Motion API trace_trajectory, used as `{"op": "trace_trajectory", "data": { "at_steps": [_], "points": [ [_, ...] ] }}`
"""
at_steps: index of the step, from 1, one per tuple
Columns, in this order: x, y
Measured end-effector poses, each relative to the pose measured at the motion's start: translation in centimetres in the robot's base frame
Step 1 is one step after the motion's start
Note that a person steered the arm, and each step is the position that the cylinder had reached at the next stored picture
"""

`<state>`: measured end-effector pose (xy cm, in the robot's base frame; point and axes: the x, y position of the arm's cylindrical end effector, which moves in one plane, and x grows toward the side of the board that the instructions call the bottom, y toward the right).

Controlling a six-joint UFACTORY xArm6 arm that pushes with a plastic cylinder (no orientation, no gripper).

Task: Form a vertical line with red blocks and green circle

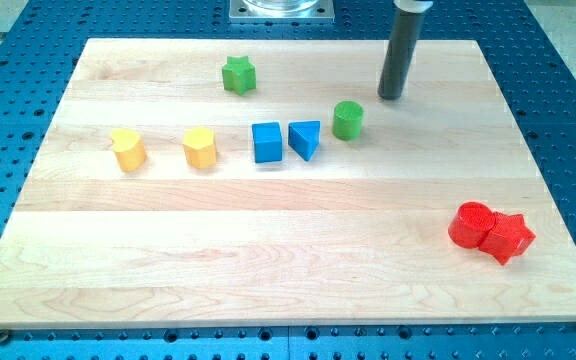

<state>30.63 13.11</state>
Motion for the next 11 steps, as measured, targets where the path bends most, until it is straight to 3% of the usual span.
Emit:
{"op": "trace_trajectory", "data": {
  "at_steps": [2,3,4,5,6,8,11],
  "points": [
    [2.2,-6.7],
    [6.3,-6.4],
    [10.7,0.1],
    [10.1,-0.5],
    [12.8,-1.9],
    [15.8,5.2],
    [21.7,4.9]
  ]
}}
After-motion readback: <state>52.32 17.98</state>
